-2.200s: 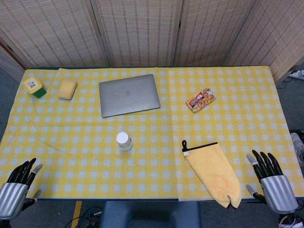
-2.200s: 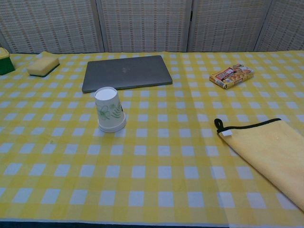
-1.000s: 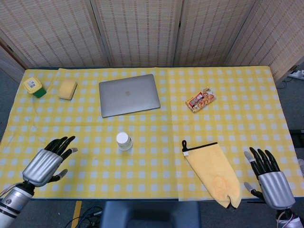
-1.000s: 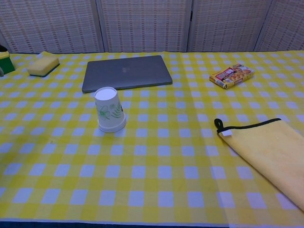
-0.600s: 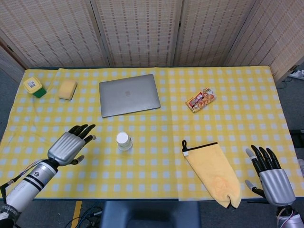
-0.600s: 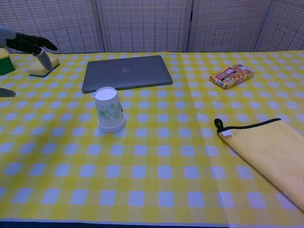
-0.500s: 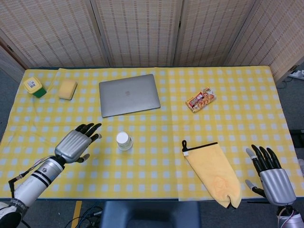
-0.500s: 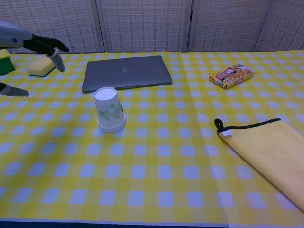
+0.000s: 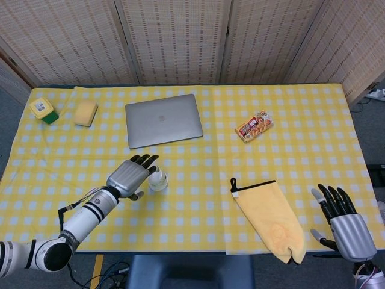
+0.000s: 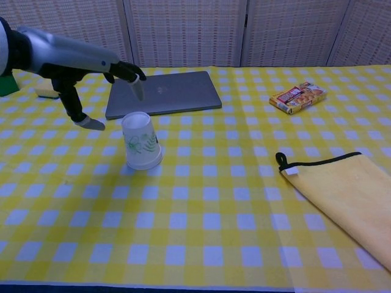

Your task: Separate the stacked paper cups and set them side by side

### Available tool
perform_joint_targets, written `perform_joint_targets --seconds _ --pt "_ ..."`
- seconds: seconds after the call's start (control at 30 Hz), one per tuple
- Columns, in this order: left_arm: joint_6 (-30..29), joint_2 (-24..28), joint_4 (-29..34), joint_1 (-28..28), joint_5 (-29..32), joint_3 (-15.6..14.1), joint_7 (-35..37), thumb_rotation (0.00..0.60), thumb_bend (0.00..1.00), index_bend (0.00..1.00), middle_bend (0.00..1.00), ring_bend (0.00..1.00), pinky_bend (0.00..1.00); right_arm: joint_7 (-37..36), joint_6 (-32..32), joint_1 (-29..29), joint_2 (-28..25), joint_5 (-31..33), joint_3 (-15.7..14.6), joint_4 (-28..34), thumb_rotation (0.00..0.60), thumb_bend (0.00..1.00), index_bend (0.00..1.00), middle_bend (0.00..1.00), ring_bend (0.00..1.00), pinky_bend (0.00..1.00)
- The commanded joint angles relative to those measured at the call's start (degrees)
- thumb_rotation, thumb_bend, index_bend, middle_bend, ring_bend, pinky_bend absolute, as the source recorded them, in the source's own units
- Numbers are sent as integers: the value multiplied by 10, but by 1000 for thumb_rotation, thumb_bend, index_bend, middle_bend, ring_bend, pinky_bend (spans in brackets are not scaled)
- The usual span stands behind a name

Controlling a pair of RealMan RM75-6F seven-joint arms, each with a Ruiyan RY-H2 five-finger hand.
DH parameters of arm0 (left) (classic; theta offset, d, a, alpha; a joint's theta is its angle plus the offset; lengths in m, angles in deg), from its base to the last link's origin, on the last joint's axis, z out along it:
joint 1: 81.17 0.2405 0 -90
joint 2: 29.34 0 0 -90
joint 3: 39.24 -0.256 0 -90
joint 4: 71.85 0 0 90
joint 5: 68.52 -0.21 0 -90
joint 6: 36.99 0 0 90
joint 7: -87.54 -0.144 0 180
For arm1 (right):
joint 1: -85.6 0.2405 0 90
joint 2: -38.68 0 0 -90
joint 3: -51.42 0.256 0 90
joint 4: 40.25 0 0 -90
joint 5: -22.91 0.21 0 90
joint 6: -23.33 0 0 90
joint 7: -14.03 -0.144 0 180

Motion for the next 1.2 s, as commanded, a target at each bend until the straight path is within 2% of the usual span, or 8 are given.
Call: perform_joint_targets --seconds 0.03,0.33,0.67,1.2 --pt "-7 -24 -24 -32 36 -8 -10 600 335 205 0 0 157 -4 -2 -1 -2 -2 -1 -1 600 195 0 0 0 0" --pt "-5 -54 -80 -79 78 -30 -9 600 334 203 0 0 157 -16 -4 1 -6 3 2 -5 600 195 0 0 0 0" --pt "-15 -72 -96 -100 89 -63 -13 600 335 204 0 0 157 -20 -3 2 -8 6 3 -4 600 196 0 0 0 0" --pt "-2 -94 -132 -118 93 -81 16 600 334 251 0 0 157 -22 -7 1 -9 9 4 -5 600 195 0 0 0 0"
